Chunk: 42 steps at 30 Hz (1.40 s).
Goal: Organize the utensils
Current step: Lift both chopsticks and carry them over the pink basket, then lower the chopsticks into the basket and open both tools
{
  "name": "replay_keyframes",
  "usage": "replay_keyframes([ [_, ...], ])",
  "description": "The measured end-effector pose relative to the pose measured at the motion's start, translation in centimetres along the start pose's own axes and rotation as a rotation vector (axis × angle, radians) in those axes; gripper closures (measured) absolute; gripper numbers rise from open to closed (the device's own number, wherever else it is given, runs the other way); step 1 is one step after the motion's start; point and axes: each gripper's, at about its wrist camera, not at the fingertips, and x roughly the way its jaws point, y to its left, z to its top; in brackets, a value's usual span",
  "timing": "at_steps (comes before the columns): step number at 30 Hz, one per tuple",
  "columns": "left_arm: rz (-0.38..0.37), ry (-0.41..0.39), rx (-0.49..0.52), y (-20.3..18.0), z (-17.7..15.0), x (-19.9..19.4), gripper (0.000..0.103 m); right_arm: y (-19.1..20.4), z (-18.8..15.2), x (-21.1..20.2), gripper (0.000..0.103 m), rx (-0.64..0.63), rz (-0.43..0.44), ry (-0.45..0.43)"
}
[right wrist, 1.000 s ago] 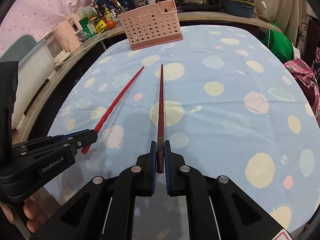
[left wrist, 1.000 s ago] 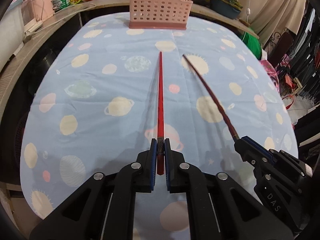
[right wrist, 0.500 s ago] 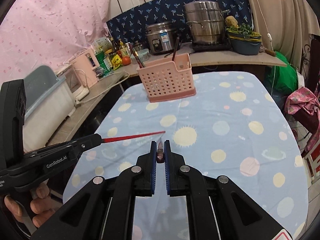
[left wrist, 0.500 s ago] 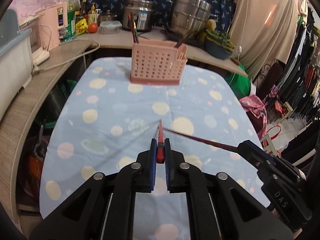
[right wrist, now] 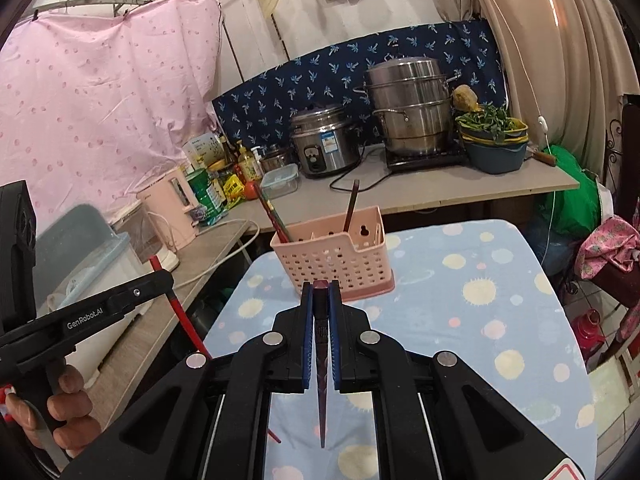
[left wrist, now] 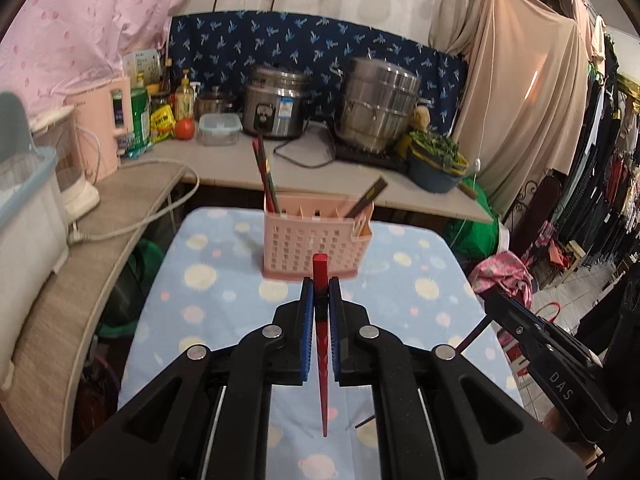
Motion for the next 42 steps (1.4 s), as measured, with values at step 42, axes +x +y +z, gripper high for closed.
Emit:
replay_keyframes([
  [42, 0.076, -0.127, -0.027, 3.4, 14.3, 16.6, 0.093, -1.8, 11.3, 20.5, 0.089, 0.04, -0.006, -0.037],
])
